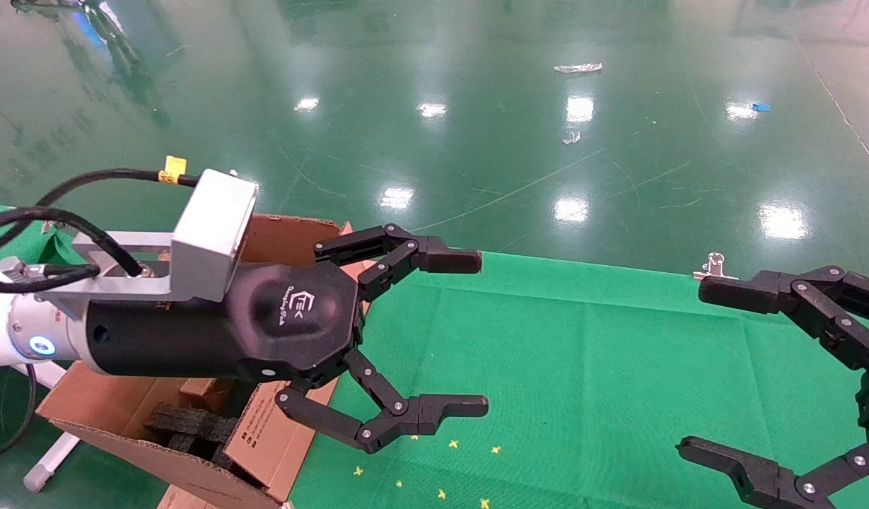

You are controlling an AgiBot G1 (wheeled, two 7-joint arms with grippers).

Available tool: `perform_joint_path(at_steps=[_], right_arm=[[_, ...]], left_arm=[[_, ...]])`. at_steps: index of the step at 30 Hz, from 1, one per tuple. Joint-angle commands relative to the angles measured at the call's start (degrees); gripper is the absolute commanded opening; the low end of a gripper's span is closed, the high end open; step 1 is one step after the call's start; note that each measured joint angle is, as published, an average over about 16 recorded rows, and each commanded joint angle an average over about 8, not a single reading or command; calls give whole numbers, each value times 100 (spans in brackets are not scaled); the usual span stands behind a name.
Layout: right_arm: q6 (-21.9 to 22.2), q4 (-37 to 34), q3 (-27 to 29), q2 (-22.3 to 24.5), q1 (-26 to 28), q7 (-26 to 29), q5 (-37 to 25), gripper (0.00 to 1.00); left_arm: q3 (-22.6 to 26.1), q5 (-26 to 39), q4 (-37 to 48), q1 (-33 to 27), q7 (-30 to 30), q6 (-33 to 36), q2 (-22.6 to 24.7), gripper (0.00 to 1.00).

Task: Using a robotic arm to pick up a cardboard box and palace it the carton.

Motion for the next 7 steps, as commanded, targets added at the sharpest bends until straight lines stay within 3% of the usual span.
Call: perform_joint_path(at_steps=[1,7], right_arm=[[0,0,0,0,0,0,0,100],[0,0,0,0,0,0,0,100]], left_arm=[[1,0,0,0,0,0,0,100],[1,0,0,0,0,0,0,100]])
